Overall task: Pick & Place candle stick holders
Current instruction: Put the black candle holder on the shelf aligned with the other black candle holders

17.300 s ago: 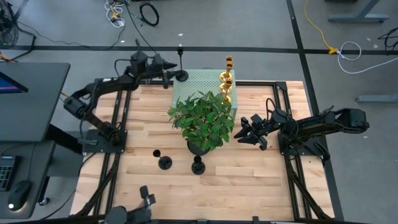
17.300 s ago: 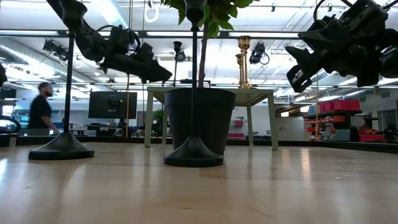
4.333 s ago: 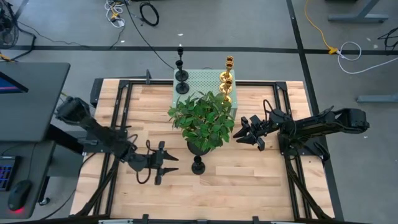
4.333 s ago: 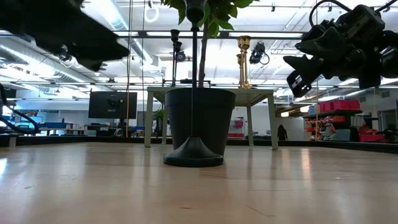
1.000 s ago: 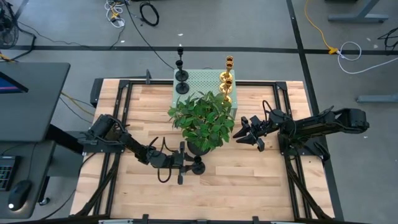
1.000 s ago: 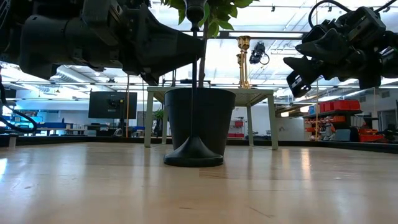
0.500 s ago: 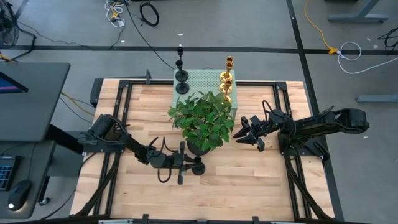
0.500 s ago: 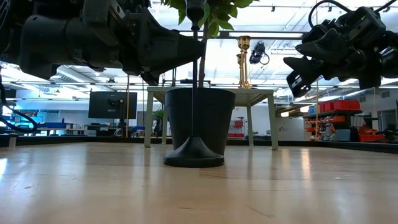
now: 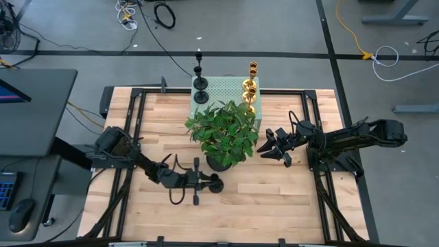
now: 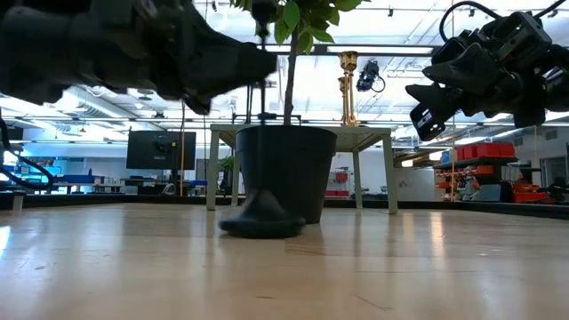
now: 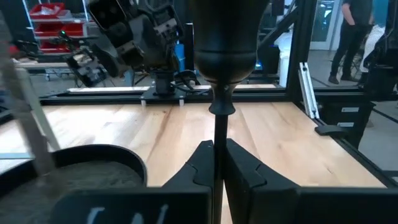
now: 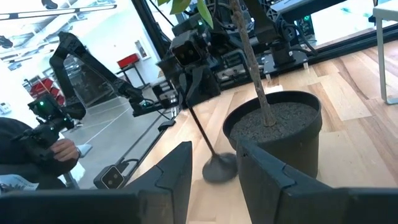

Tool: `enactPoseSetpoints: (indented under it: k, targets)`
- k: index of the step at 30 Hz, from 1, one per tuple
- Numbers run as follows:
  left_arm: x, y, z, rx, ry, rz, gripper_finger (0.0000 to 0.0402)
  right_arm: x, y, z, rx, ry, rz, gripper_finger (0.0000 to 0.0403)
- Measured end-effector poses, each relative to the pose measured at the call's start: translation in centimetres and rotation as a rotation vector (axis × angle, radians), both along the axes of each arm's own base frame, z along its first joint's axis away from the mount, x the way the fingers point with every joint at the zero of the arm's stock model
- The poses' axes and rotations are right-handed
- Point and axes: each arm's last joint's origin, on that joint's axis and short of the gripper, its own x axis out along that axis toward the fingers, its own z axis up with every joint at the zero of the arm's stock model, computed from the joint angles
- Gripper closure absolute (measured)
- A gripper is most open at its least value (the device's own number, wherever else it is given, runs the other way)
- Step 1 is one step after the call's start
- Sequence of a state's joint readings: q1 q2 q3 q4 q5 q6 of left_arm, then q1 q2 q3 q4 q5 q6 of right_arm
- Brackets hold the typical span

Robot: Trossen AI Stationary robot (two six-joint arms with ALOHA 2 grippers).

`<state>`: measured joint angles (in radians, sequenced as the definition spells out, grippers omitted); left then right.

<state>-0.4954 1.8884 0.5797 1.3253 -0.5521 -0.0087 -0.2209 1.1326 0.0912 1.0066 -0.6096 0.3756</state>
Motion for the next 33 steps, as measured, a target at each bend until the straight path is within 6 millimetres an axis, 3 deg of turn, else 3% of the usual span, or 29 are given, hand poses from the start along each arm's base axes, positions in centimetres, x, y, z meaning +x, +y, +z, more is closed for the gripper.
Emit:
enactPoseSetpoints:
  k: [8,17,28,33]
  targets:
    - [-4.4,0.5,2.4,-0.025,-0.042,0.044,0.0388,0.0,0.0,0.0,0.000,0.001,0.000,0.0278]
    - [-9.2,2.5,3.6,-0.061,-0.063,0.193,0.0388,0.0,0.0,0.0,0.000,0.002,0.000,0.0278]
    - [-11.3,4.5,6.3,-0.070,-0.115,0.485,0.0388,0.0,0.0,0.0,0.000,0.002,0.000,0.0278]
    - [-11.8,5.0,7.4,-0.062,-0.136,0.512,0.0388,0.0,0.0,0.0,0.000,0.002,0.000,0.0278]
